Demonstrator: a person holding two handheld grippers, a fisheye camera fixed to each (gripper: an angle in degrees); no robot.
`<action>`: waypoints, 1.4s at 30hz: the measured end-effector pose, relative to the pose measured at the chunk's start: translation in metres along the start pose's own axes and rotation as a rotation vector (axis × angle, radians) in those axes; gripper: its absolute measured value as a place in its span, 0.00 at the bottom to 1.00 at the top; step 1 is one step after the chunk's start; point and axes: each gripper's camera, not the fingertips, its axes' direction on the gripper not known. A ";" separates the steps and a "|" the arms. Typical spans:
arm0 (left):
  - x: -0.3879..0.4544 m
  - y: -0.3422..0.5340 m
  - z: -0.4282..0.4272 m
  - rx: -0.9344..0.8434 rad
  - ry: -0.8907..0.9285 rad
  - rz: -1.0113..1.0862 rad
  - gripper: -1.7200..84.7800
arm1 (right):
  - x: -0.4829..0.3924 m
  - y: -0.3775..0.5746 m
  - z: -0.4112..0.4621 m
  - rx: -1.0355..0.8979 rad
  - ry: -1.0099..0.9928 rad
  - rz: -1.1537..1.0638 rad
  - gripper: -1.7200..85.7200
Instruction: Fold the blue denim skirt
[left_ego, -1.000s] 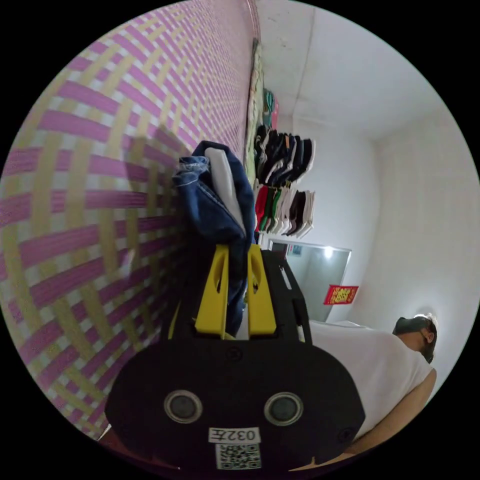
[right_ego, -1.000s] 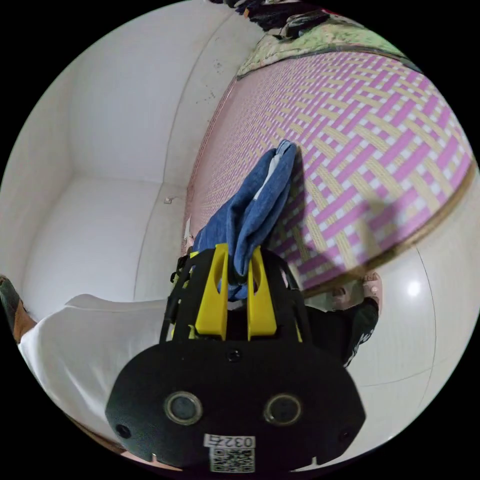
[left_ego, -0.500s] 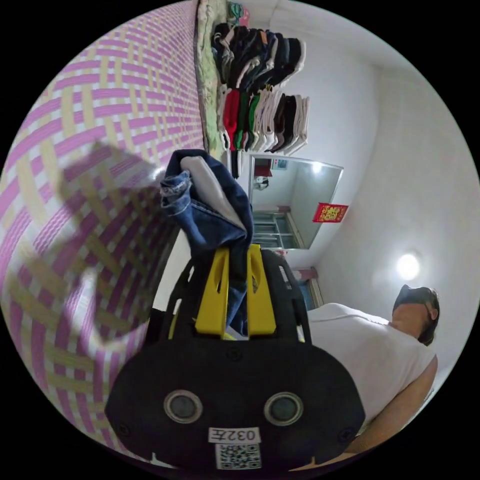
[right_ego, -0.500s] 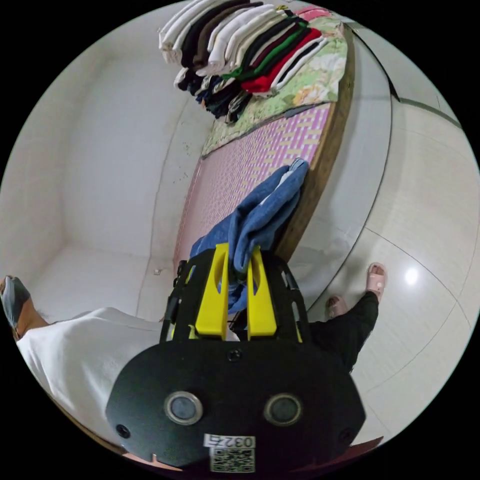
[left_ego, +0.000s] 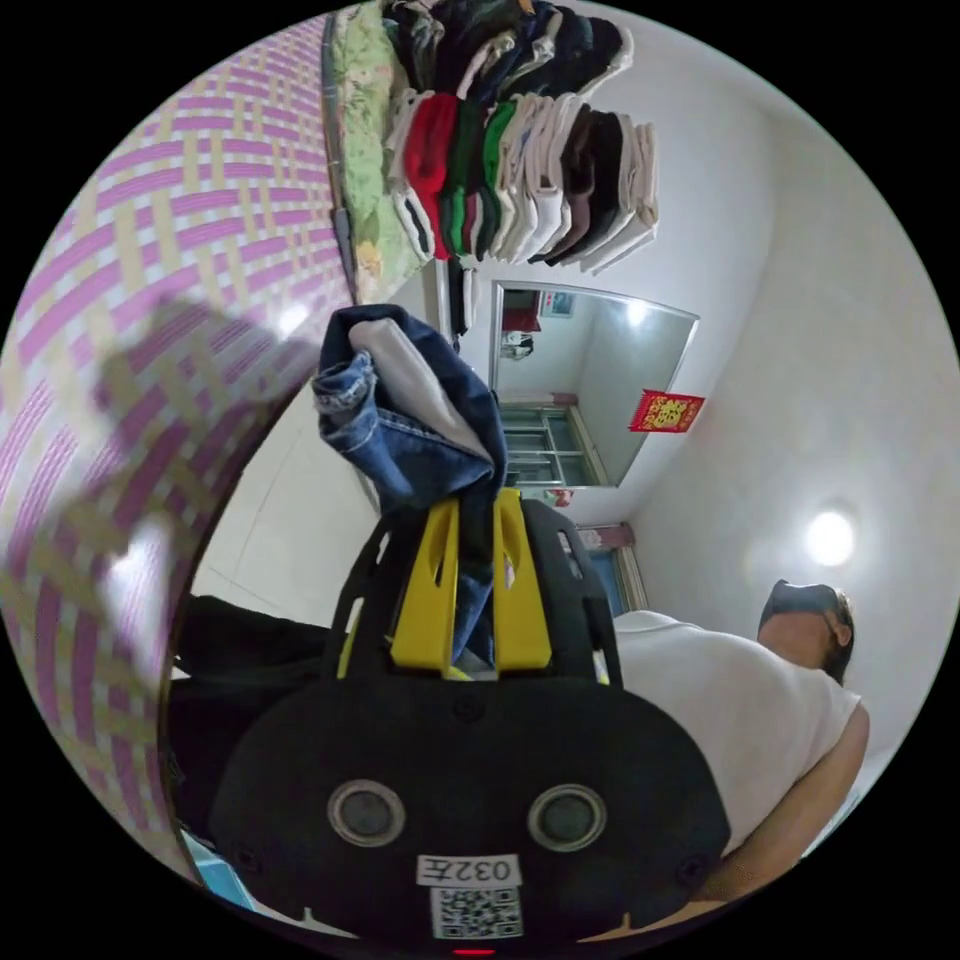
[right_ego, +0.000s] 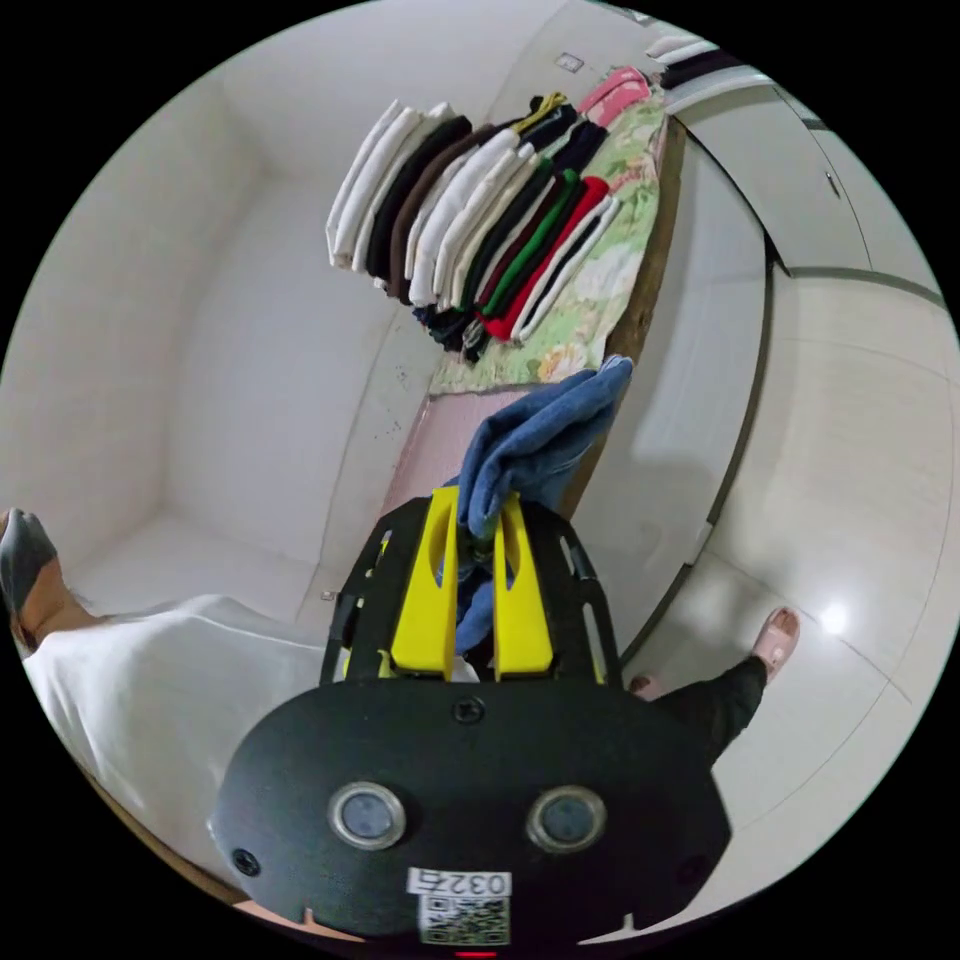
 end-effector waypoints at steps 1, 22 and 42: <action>0.016 -0.013 0.013 -0.004 0.012 0.021 0.08 | 0.007 -0.013 -0.019 0.024 -0.020 -0.026 0.08; 0.487 -0.177 -0.062 -0.061 0.230 0.699 0.08 | -0.128 -0.284 -0.220 0.074 -0.120 -0.740 0.08; 0.515 -0.398 -0.323 0.176 0.093 0.158 0.03 | -0.049 -0.615 -0.113 -0.094 -0.161 -0.231 0.08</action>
